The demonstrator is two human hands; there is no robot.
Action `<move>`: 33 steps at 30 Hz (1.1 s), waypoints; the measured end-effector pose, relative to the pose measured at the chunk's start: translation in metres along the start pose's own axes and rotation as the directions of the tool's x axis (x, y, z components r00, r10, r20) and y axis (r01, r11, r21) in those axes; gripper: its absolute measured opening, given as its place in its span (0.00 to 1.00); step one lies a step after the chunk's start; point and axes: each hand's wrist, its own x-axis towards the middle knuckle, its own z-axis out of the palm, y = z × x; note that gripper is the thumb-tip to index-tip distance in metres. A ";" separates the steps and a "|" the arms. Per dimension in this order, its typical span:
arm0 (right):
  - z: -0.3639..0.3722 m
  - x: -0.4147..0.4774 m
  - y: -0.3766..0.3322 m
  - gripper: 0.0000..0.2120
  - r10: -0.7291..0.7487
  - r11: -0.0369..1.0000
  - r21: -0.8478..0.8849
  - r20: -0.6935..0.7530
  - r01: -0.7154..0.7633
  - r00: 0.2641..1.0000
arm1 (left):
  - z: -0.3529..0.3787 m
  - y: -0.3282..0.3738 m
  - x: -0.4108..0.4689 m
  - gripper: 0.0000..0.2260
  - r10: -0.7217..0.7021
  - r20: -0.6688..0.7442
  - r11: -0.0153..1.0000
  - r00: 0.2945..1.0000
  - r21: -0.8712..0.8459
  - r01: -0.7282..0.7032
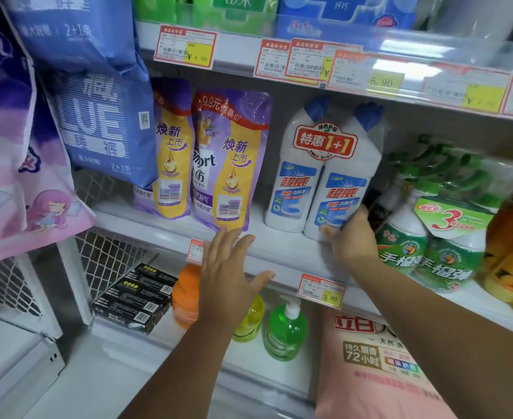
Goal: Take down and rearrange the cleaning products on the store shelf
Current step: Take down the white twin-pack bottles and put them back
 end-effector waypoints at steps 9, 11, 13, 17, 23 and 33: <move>-0.071 -0.112 0.027 0.24 -0.302 0.943 0.162 0.043 0.292 0.952 | -0.004 0.032 -0.059 0.31 -0.010 0.225 0.998 0.974 0.057 -0.003; -0.094 -0.140 0.059 0.21 -0.254 0.961 0.138 0.106 0.239 0.961 | -0.001 0.041 -0.094 0.31 0.012 0.337 0.999 0.941 0.031 -0.024; -0.114 -0.161 0.099 0.19 -0.164 0.986 0.039 0.186 0.160 0.969 | -0.001 0.052 -0.134 0.31 -0.008 0.477 1.000 0.879 -0.007 0.013; -0.142 -0.196 0.182 0.26 0.231 0.943 -0.325 0.471 -0.075 0.851 | -0.003 0.061 -0.210 0.34 0.011 0.770 0.997 0.638 0.037 -0.062; -0.124 -0.240 0.265 0.40 0.318 0.928 -0.354 0.597 -0.113 0.737 | -0.027 0.062 -0.270 0.35 -0.094 0.905 0.992 0.414 0.120 -0.038; -0.129 -0.235 0.222 0.11 0.113 0.956 -0.293 0.427 0.019 0.897 | -0.037 0.072 -0.259 0.42 -0.251 0.873 0.965 0.417 0.193 0.178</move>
